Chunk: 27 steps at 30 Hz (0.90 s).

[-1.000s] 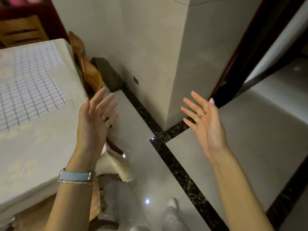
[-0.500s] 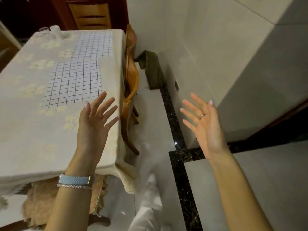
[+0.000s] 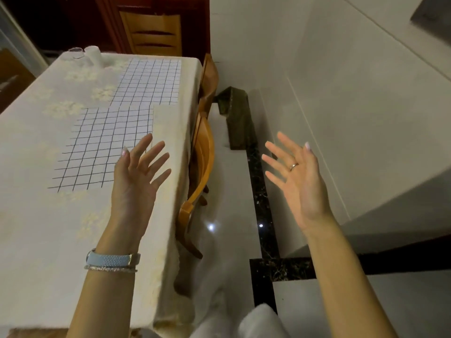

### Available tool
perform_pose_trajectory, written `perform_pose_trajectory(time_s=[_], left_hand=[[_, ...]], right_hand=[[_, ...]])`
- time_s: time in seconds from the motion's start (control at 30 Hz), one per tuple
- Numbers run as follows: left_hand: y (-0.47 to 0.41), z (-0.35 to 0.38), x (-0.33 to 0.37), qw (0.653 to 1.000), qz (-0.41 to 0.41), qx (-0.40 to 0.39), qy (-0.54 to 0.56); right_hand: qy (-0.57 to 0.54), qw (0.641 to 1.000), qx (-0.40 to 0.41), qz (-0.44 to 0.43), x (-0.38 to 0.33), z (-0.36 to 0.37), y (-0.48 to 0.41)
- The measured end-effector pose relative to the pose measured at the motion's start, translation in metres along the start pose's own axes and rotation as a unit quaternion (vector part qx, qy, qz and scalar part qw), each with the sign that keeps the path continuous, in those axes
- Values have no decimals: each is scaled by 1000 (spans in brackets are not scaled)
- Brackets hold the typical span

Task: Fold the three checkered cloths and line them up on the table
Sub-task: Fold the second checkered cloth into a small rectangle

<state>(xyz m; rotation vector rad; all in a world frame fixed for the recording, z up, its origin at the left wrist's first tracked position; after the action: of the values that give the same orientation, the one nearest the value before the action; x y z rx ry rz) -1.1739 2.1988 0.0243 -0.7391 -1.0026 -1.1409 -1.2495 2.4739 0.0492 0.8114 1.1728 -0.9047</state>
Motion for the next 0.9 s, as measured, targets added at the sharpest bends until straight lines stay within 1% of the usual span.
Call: perform_pose_trajectory(time_s=[0.2,0.37,0.63,0.9], left_hand=[[-57,-5,-1,999,10,38,-2],[-99,-9,-1,996,32,78,-17],[-152,-19,1,982,78,170,-15],[-200,-36,-11,972,71,223,-16]], right_hand=[[-3,1000,-29,5,-5,-11,-79],[-6,997,-81,8,-7,-17,-152],[-4,986,-168,17,-21,-16,-271],[-1,976,-216,26,-21,0,-366]])
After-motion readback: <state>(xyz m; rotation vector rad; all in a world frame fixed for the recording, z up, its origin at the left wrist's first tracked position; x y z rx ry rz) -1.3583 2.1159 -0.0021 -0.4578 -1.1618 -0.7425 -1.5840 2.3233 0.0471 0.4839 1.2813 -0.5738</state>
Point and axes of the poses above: each hand's wrist, its own y-axis away from the middle knuckle, its own z-axis out of the palm, x = y × z, the point moved 10 cm from there along -y, towards the middle knuckle, and after that the axes turned 11 degrees about -x, right-handed, at the moved point
